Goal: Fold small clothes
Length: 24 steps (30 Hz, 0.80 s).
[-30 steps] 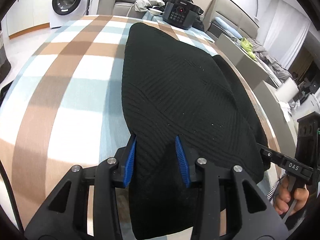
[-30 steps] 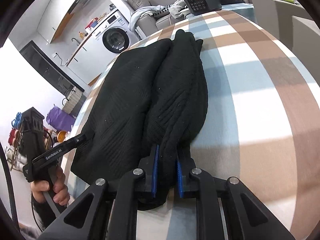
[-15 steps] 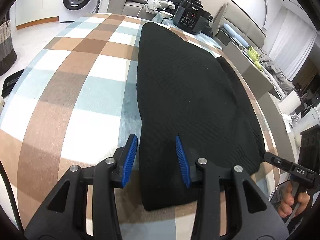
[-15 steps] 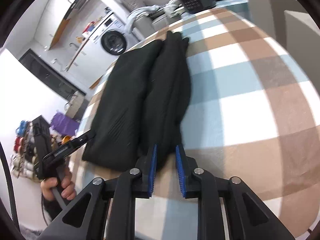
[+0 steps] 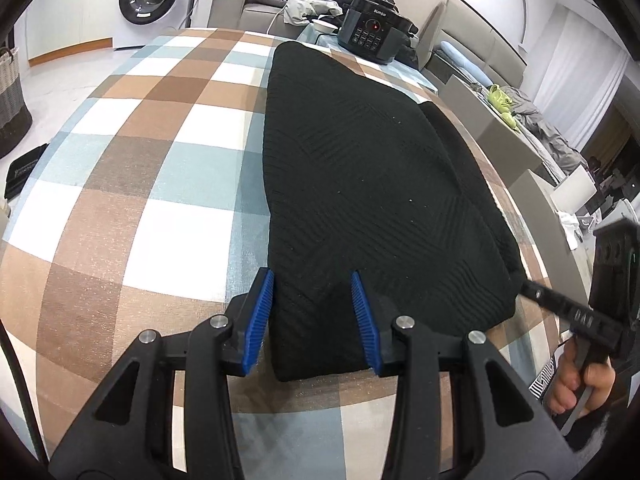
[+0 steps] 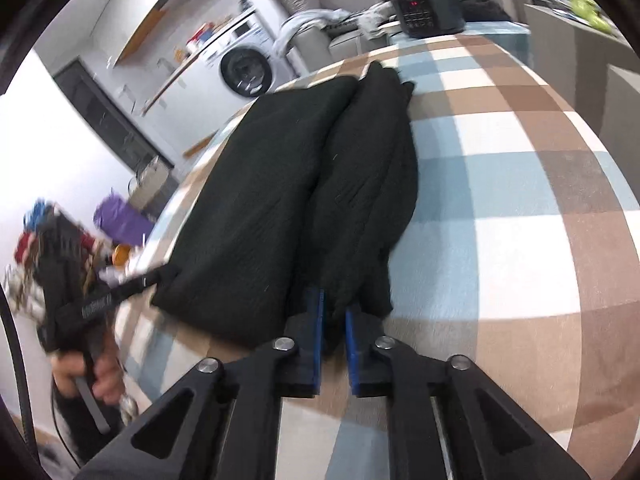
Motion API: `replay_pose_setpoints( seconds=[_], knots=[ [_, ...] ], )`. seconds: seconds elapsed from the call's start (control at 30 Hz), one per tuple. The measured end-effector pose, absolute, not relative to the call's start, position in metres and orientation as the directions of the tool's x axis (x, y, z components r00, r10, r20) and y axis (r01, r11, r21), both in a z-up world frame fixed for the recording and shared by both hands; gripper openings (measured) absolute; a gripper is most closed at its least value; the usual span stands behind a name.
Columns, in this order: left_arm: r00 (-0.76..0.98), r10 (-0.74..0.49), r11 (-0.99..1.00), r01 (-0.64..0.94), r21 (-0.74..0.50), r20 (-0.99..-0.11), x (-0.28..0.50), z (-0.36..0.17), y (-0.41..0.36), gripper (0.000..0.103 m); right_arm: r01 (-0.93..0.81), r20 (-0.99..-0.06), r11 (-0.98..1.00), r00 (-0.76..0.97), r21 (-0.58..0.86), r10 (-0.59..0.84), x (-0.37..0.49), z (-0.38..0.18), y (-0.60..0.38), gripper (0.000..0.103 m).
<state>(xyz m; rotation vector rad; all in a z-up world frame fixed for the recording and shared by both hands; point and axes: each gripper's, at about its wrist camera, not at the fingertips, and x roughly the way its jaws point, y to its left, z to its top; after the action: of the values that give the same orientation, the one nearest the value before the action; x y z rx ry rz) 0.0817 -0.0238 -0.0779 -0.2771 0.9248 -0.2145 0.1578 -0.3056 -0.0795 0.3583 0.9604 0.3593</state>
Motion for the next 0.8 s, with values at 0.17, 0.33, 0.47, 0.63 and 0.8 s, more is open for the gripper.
replay_pose_setpoints(
  seconds=[0.17,0.33,0.47,0.63,0.8],
  knots=[
    [0.578,-0.302,0.942,0.058,-0.331,-0.758,0.084,-0.081,-0.022,0.036,-0.069,-0.735,0.869,0.504,0.49,0.454,0.167,-0.087,-0.317,0.009],
    [0.58,-0.303,0.942,0.061,-0.33,-0.756,0.084,-0.08,-0.022,0.036,-0.042,-0.748,0.902,0.543,0.43,0.382,0.155,-0.067,-0.323,0.014],
    [0.58,-0.303,0.941,0.057,-0.333,-0.756,0.084,-0.08,-0.021,0.036,-0.091,-0.706,0.889,0.573,0.45,0.416,0.154,-0.051,-0.315,0.014],
    [0.579,-0.304,0.94,0.053,-0.337,-0.757,0.083,-0.081,-0.021,0.036,-0.159,-0.717,0.862,0.494,0.482,0.492,0.182,-0.07,-0.283,0.019],
    [0.574,-0.31,0.938,0.056,-0.341,-0.758,0.082,-0.082,-0.021,0.036,-0.18,-0.695,0.863,0.526,0.472,0.489,0.186,-0.074,-0.273,0.005]
  ],
)
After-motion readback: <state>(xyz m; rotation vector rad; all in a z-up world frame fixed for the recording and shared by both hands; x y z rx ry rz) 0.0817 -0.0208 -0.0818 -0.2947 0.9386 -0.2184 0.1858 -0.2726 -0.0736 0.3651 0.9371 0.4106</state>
